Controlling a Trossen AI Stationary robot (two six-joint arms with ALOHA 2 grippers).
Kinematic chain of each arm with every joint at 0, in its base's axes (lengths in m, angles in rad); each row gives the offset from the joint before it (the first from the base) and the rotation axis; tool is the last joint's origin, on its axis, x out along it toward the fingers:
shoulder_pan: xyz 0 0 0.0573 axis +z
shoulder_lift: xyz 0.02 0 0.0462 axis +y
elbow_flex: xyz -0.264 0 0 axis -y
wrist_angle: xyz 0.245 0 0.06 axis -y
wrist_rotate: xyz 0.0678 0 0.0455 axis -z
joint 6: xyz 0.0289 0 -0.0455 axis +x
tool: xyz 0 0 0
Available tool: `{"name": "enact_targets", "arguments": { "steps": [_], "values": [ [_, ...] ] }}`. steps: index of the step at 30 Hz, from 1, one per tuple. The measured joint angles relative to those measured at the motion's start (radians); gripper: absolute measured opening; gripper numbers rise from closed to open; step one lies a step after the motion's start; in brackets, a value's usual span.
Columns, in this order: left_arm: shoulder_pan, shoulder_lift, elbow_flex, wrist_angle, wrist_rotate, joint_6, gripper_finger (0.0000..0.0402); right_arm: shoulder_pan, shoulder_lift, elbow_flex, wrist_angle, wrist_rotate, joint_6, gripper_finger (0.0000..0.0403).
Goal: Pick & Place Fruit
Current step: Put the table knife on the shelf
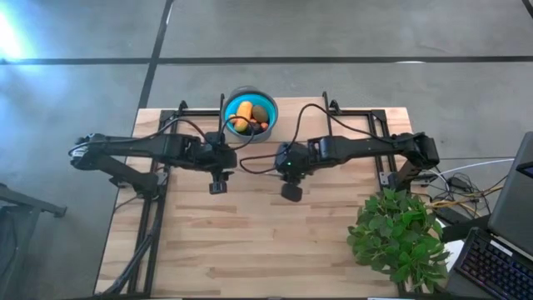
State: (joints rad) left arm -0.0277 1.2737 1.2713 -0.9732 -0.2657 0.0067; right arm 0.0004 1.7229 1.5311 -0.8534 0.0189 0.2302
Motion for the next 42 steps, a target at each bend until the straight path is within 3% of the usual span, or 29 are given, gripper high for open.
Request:
{"name": "enact_targets", "arguments": {
  "steps": [13, 24, 42],
  "values": [
    [0.000, -0.026, 0.028, -0.026, -0.031, 0.001, 0.0197, 0.023, -0.027, -0.020, -0.118, 0.000, -0.005, 0.0025],
    [0.000, -0.085, 0.028, -0.028, -0.078, -0.008, 0.0195, 0.036, -0.149, -0.186, -0.086, 0.000, 0.070, 0.0026],
    [0.002, -0.101, 0.018, -0.023, -0.104, 0.010, 0.0195, 0.036, -0.535, -0.609, 0.370, 0.012, 0.436, 0.0028]
  ]
}}
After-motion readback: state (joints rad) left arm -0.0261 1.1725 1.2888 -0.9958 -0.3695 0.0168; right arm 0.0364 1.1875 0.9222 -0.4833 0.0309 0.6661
